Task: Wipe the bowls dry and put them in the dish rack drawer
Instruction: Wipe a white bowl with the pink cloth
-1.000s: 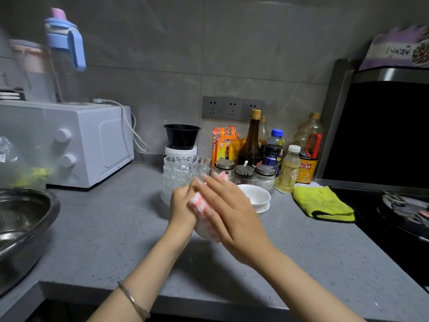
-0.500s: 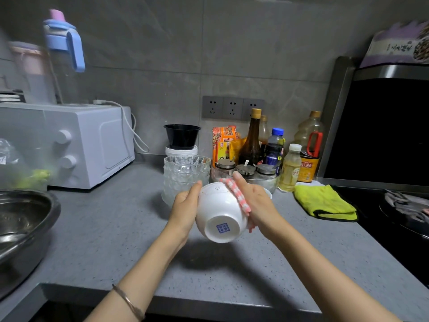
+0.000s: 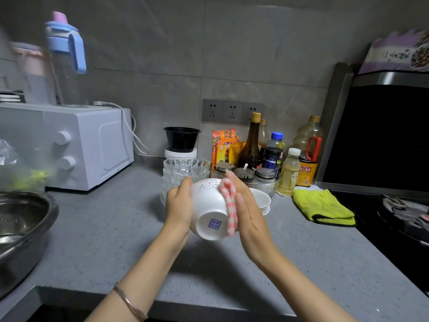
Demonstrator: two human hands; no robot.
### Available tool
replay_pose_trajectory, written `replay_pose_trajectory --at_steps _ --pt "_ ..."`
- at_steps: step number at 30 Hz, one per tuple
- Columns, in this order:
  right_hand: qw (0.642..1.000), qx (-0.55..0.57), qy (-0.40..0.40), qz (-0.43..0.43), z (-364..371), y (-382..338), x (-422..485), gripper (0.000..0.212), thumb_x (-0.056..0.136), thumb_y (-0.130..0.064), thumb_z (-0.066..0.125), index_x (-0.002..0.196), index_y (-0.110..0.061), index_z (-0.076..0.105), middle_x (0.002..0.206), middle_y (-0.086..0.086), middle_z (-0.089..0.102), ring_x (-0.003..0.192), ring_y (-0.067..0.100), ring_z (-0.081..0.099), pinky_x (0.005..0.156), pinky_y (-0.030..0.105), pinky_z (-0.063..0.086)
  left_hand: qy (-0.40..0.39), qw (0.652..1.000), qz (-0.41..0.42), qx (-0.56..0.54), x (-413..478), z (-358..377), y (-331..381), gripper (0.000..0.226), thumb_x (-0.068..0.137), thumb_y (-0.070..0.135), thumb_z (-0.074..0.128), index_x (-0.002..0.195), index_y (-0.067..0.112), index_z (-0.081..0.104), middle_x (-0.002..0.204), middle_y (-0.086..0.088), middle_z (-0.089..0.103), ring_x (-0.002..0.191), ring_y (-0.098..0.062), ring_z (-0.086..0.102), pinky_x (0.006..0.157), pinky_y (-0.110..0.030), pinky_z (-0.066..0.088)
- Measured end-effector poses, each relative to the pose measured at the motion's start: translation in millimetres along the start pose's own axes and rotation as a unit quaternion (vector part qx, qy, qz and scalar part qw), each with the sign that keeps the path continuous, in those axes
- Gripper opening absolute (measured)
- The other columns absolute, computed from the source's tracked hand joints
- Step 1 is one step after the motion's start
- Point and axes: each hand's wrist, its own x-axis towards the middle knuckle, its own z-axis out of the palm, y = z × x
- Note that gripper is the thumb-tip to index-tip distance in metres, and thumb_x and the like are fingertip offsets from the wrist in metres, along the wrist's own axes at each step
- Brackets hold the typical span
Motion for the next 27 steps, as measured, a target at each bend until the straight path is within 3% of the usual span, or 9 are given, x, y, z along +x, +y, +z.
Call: replay_pose_trajectory --at_steps 3,6,9,12,16,19,21,24,27 --pt "0.980 -0.169 -0.023 -0.102 6 3 -5 0.045 0.101 -0.045 0.023 0.145 -0.039 0.029 0.156 -0.017 0.019 0.145 0.006 0.010 0.118 0.031 0.012 -0.006 1.000 0.005 0.003 -1 2 -1 0.037 0.097 0.021 0.046 0.064 0.010 0.059 0.063 -0.009 0.056 0.064 -0.023 0.053 0.055 -0.025 0.042" --pt "0.923 -0.320 -0.039 -0.210 3 0 5 0.045 0.100 -0.042 0.031 0.141 -0.028 0.043 0.150 -0.008 0.036 0.143 0.013 0.023 0.117 0.034 0.017 -0.055 0.998 0.005 0.013 -7 5 -4 0.050 0.097 0.018 0.047 0.051 0.013 0.064 0.050 0.005 0.061 0.065 -0.020 0.057 0.064 -0.027 0.046" --pt "0.961 -0.233 -0.018 -0.151 0 -7 18 0.044 0.097 -0.040 0.036 0.131 -0.023 0.057 0.137 -0.008 0.053 0.131 0.007 0.042 0.110 0.028 0.031 -0.046 0.999 0.013 0.012 -12 7 0 0.038 0.096 0.018 0.048 0.060 0.012 0.060 0.049 0.004 0.059 0.056 -0.014 0.054 0.056 -0.024 0.042" --pt "0.999 -0.046 0.015 -0.025 -4 -13 24 0.033 0.095 -0.044 0.038 0.116 -0.034 0.062 0.114 -0.022 0.063 0.111 -0.004 0.054 0.094 0.018 0.042 -0.021 1.000 0.003 -0.010 -13 6 0 0.033 0.094 0.020 0.049 0.065 0.010 0.058 0.054 -0.003 0.059 0.050 -0.018 0.056 0.046 -0.021 0.041" --pt "0.967 0.139 0.057 0.207 -4 -12 20 0.016 0.099 -0.047 0.038 0.102 -0.042 0.053 0.089 -0.027 0.058 0.077 -0.002 0.058 0.050 0.020 0.052 -0.005 0.995 -0.030 -0.090 -15 4 2 0.030 0.093 0.022 0.049 0.066 0.013 0.059 0.047 0.005 0.061 0.048 -0.015 0.059 0.049 -0.021 0.042" --pt "0.970 0.116 0.083 0.199 -5 -11 14 0.022 0.103 -0.036 0.033 0.097 -0.049 0.050 0.074 -0.040 0.059 0.066 -0.010 0.062 0.039 0.026 0.047 -0.019 0.997 -0.030 -0.066 -15 2 1 0.035 0.096 0.026 0.046 0.064 0.016 0.056 0.049 0.006 0.061 0.055 -0.015 0.058 0.055 -0.025 0.041" --pt "0.972 0.099 0.083 0.197 -9 -15 16 0.024 0.098 -0.048 0.033 0.094 -0.045 0.057 0.068 -0.031 0.063 0.060 -0.003 0.064 0.040 0.028 0.045 -0.049 0.998 -0.024 -0.013 -14 1 0 0.039 0.098 0.031 0.043 0.067 0.015 0.058 0.058 0.001 0.062 0.063 -0.016 0.057 0.056 -0.027 0.040" --pt "0.986 -0.001 0.022 0.163 -16 -21 24 0.083 0.062 -0.089 0.037 0.101 -0.021 0.062 0.077 -0.007 0.065 0.075 0.017 0.062 0.055 0.038 0.053 -0.091 0.993 0.006 0.072 -9 -5 4 0.042 0.100 0.034 0.040 0.065 0.016 0.056 0.061 0.001 0.056 0.062 -0.012 0.051 0.056 -0.025 0.038" --pt "0.986 0.047 0.024 0.160 -19 -20 27 0.040 0.089 -0.055 0.042 0.083 -0.024 0.066 0.056 -0.011 0.066 0.059 0.002 0.063 0.047 0.018 0.050 -0.155 0.975 0.080 0.135 -6 -5 10 0.051 0.099 0.037 0.041 0.053 0.015 0.049 0.047 0.007 0.050 0.052 -0.008 0.048 0.053 -0.024 0.035"
